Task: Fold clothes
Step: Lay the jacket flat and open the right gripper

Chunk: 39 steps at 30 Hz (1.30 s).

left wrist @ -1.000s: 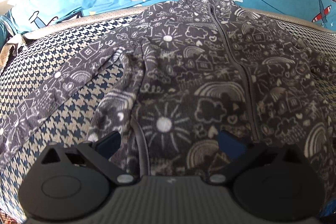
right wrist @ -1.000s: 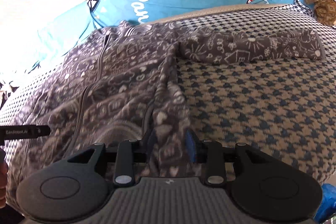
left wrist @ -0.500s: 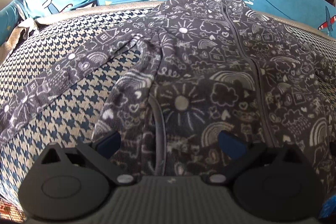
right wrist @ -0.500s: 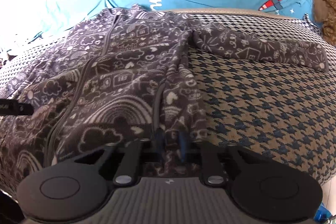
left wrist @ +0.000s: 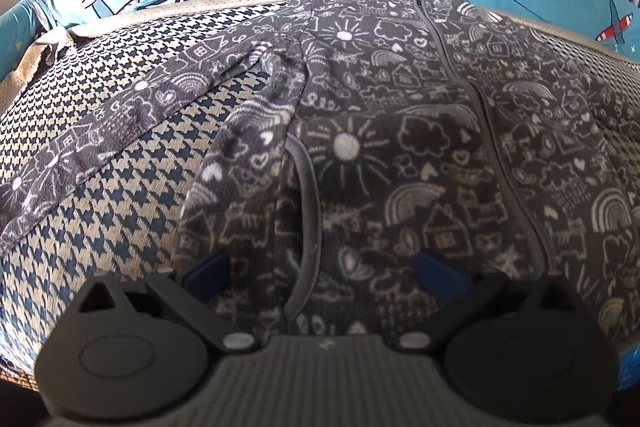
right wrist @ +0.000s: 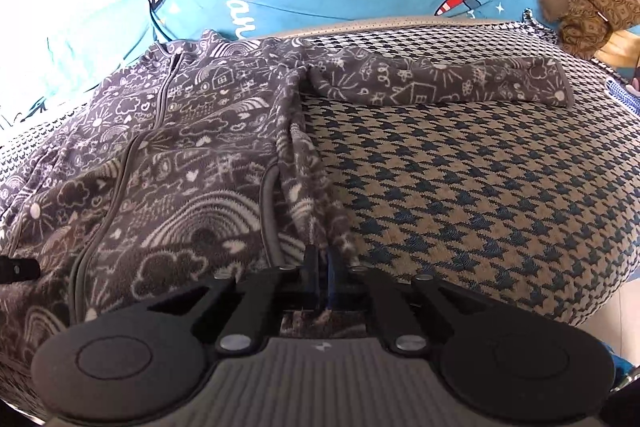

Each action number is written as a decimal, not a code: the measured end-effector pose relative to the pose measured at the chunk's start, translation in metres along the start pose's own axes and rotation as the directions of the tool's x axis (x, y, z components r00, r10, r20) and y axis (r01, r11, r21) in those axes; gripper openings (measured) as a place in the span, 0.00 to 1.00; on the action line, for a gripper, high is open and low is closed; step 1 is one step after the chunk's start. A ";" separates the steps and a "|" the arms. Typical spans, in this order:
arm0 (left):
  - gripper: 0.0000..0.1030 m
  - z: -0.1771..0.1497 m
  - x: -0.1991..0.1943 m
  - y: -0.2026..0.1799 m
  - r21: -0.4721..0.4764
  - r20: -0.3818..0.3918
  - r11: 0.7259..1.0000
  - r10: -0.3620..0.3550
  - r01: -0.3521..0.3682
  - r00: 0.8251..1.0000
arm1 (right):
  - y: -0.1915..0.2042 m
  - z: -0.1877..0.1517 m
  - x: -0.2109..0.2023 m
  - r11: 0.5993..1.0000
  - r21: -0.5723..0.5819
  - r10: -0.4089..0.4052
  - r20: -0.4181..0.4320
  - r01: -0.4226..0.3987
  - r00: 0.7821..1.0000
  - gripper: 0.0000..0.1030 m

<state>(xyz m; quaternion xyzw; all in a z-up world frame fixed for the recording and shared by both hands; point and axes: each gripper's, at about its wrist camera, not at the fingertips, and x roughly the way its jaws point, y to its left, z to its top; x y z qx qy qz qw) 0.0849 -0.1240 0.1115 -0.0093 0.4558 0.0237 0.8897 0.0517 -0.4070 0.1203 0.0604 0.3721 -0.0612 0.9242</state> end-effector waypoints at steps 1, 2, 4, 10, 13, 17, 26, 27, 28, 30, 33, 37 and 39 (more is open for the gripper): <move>1.00 -0.002 0.000 -0.001 0.005 -0.001 1.000 0.000 0.000 1.000 | -0.002 0.000 -0.001 1.000 0.010 0.005 0.000 -0.005 1.000 0.03; 1.00 -0.004 -0.001 -0.001 0.007 -0.002 1.000 0.000 0.000 1.000 | -0.003 0.000 -0.002 1.000 0.020 0.010 0.000 -0.010 1.000 0.03; 1.00 -0.007 -0.002 -0.001 0.006 -0.001 1.000 -0.003 0.003 1.000 | -0.006 0.000 -0.004 0.999 0.040 0.021 0.001 -0.021 1.000 0.04; 1.00 -0.010 -0.005 -0.003 0.003 0.005 1.000 -0.006 0.006 1.000 | -0.027 -0.010 -0.024 0.983 0.171 0.060 0.019 -0.062 0.998 0.17; 1.00 -0.011 -0.007 -0.004 -0.001 0.006 1.000 -0.008 0.008 1.000 | -0.035 -0.015 -0.031 0.976 0.209 0.057 0.021 -0.060 0.998 0.31; 1.00 -0.011 -0.007 -0.005 -0.006 0.007 1.000 -0.005 0.005 1.000 | -0.040 -0.021 -0.033 0.974 0.219 0.054 0.006 -0.054 0.999 0.47; 1.00 -0.012 -0.006 -0.005 -0.001 0.010 1.000 -0.003 0.003 1.000 | -0.036 -0.029 -0.020 0.961 0.240 0.156 -0.056 -0.139 0.986 0.47; 1.00 -0.012 -0.006 -0.005 -0.001 0.010 1.000 -0.003 0.003 1.000 | -0.032 -0.030 -0.019 0.964 0.228 0.152 -0.058 -0.135 0.987 0.47; 1.00 -0.013 -0.007 -0.005 -0.001 0.011 1.000 -0.003 0.003 1.000 | -0.029 -0.031 -0.020 0.969 0.213 0.141 -0.055 -0.127 0.988 0.45; 1.00 -0.013 -0.007 -0.005 -0.001 0.014 1.000 -0.003 0.003 1.000 | -0.024 -0.033 -0.020 0.975 0.187 0.134 -0.049 -0.123 0.990 0.29; 1.00 -0.014 -0.009 -0.005 0.003 0.017 1.000 -0.006 0.006 1.000 | -0.020 -0.033 -0.024 0.981 0.152 0.128 -0.034 -0.121 0.991 0.11; 1.00 -0.018 -0.013 -0.008 0.020 0.018 1.000 -0.021 0.021 1.000 | -0.023 -0.036 -0.034 0.982 0.173 0.082 -0.015 -0.078 0.997 0.05; 1.00 -0.021 -0.016 -0.009 0.031 0.018 0.999 -0.033 0.032 0.999 | -0.027 -0.037 -0.039 0.978 0.200 0.061 -0.012 -0.057 0.998 0.04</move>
